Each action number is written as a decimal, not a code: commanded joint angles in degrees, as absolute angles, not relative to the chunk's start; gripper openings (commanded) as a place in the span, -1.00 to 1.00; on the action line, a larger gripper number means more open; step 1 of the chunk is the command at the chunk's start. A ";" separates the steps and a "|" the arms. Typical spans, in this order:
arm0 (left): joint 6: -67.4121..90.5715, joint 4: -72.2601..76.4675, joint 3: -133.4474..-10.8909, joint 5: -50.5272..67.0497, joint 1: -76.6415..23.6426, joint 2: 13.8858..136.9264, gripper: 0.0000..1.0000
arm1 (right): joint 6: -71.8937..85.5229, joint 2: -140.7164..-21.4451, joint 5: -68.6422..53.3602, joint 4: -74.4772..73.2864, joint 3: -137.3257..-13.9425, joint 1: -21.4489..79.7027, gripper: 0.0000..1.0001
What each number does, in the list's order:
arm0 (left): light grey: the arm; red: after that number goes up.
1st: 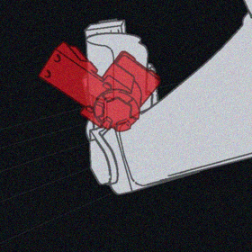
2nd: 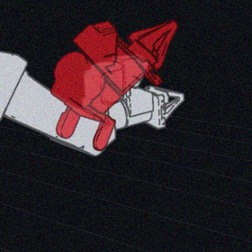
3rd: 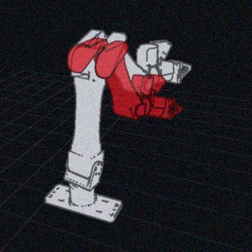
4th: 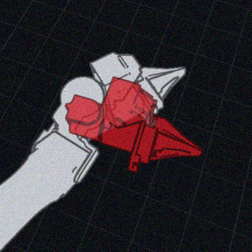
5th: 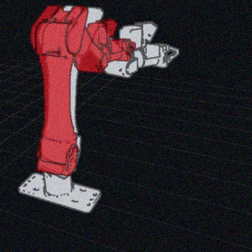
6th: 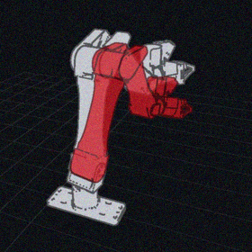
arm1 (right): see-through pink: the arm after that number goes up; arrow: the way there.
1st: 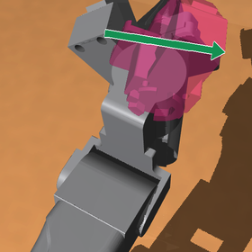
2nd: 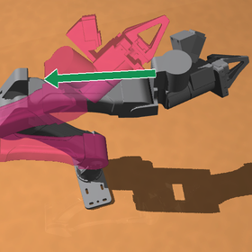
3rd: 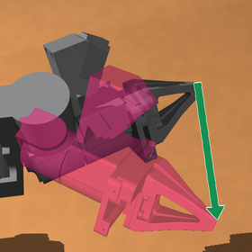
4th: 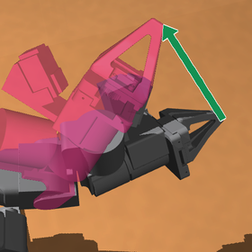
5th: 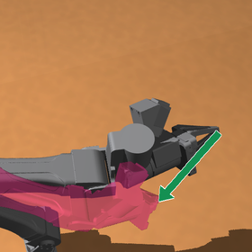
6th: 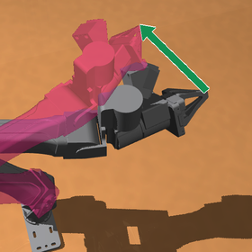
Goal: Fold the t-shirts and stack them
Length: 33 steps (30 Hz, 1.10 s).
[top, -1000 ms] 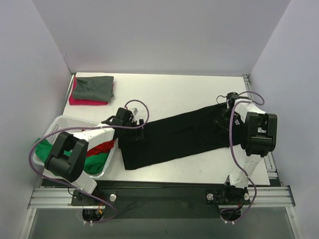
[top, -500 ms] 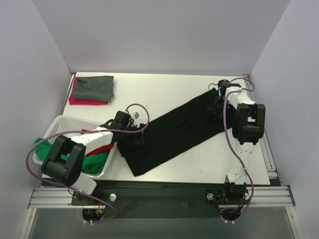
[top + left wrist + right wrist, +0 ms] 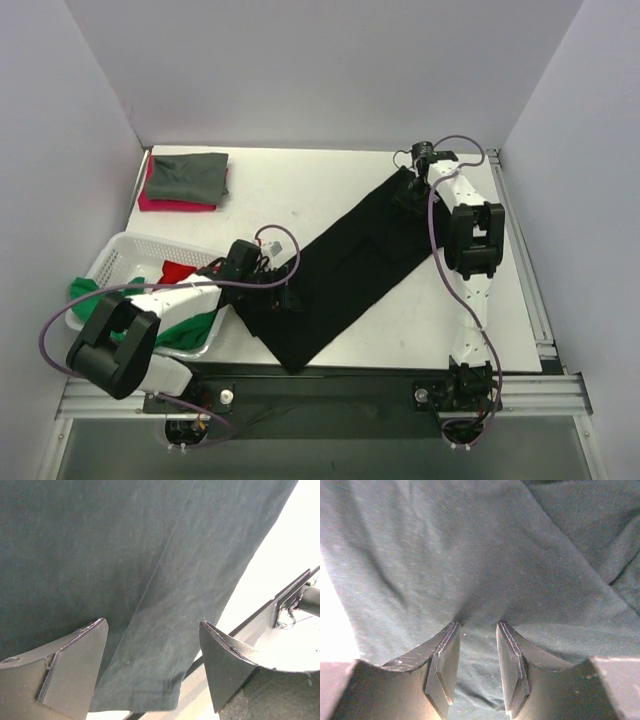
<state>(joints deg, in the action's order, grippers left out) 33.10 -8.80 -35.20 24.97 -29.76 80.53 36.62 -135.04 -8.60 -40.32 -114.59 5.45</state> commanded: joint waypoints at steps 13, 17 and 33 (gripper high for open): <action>34.89 -12.31 -31.65 18.45 -30.41 71.36 0.73 | 33.31 -116.64 -9.84 -42.89 -101.26 6.06 -0.28; 34.98 -10.81 -30.67 18.63 -30.41 71.89 0.72 | 33.84 -116.19 -9.32 -41.40 -94.41 6.85 -0.28; 38.05 -13.36 -30.06 18.90 -31.64 75.15 0.73 | 38.67 -127.43 -6.33 -41.83 -99.04 6.06 -0.31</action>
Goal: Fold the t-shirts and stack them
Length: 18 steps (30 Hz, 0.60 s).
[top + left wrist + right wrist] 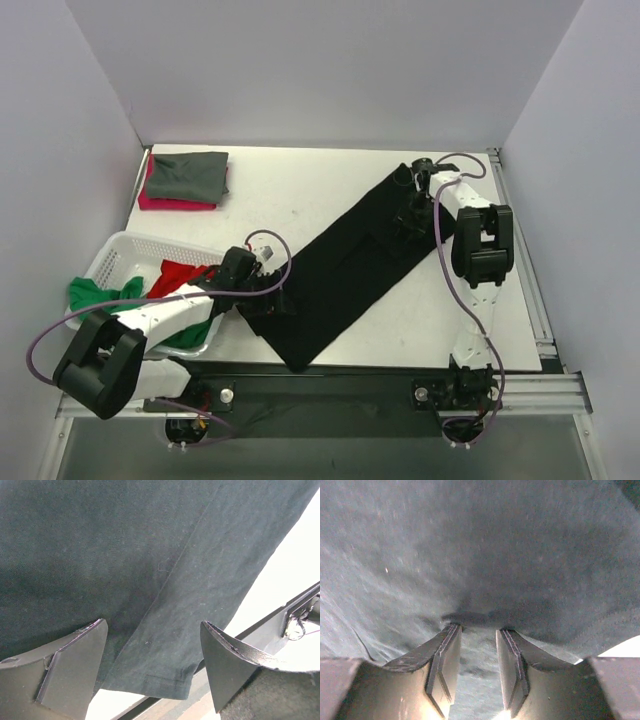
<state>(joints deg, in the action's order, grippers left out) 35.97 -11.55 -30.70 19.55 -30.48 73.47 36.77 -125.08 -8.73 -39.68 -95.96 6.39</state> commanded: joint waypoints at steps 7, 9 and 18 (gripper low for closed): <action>41.48 -13.10 -31.54 18.63 -35.59 75.40 0.73 | 39.55 -133.15 -4.92 -46.40 -110.20 7.03 -0.34; 42.88 -13.27 -32.69 18.28 -36.56 76.20 0.73 | 39.46 -135.17 -4.66 -47.54 -114.59 7.03 -0.34; 50.97 -15.11 -38.93 13.72 -42.80 80.50 0.74 | 39.37 -140.97 -3.87 -50.71 -125.76 7.03 -0.33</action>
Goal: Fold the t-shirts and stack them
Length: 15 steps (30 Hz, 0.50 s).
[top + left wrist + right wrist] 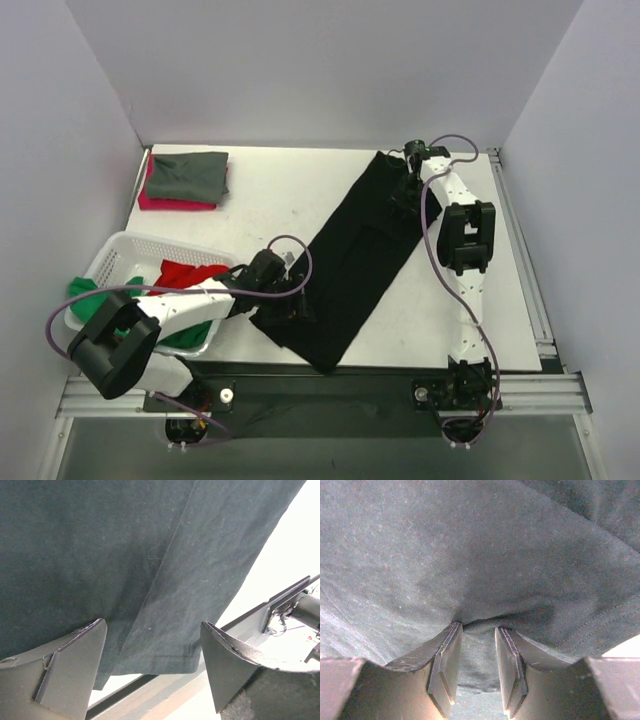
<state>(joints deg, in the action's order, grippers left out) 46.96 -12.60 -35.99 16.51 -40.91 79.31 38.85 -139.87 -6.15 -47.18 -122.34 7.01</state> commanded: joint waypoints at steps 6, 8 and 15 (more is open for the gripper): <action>56.15 -13.10 -40.08 13.18 -46.31 83.05 0.76 | 39.99 -143.43 -4.83 -50.71 -129.28 6.94 -0.33; 57.39 -12.05 -40.69 13.18 -47.11 83.93 0.76 | 39.73 -144.05 -5.01 -50.71 -130.69 7.03 -0.32; 60.56 -10.55 -44.64 12.74 -51.06 88.41 0.78 | 39.29 -144.14 -4.13 -50.71 -133.85 6.50 -0.31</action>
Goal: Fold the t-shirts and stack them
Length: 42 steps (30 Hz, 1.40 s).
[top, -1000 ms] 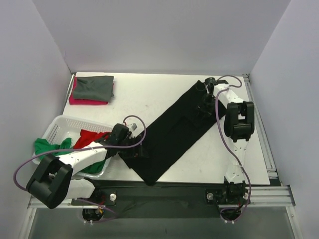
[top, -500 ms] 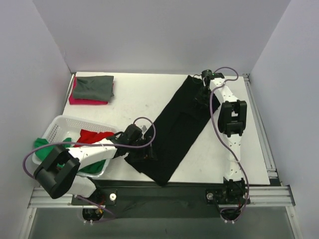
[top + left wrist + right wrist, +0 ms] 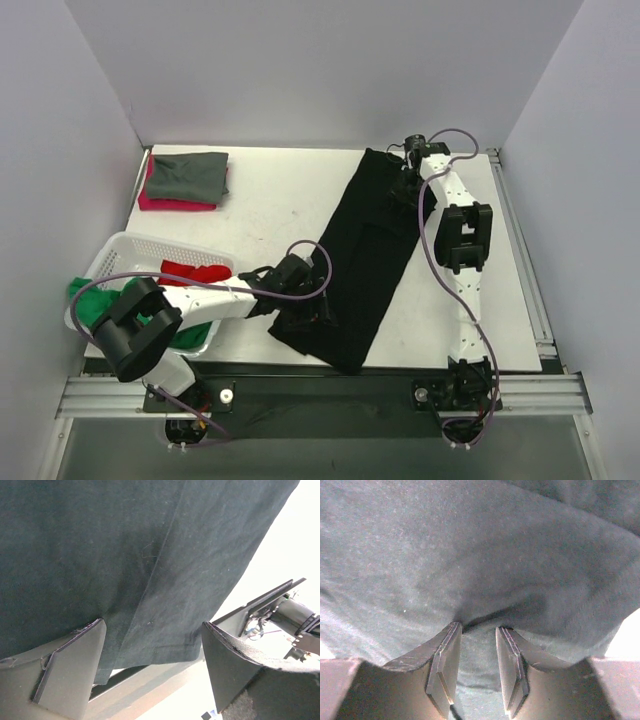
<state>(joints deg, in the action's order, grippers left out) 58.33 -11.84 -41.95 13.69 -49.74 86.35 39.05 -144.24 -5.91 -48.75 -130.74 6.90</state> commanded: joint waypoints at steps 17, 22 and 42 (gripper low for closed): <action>54.86 -19.76 -51.24 8.97 -51.94 79.20 0.82 | 33.40 -125.37 -6.50 -47.37 -126.49 6.50 -0.19; 48.61 -27.15 -49.58 5.19 -48.88 73.92 0.81 | 31.38 -111.38 -6.77 -46.93 -109.81 9.13 -0.20; 38.32 -27.42 -37.09 10.81 -38.23 70.92 0.42 | 51.68 -70.40 -17.40 -43.78 -45.80 39.72 -0.21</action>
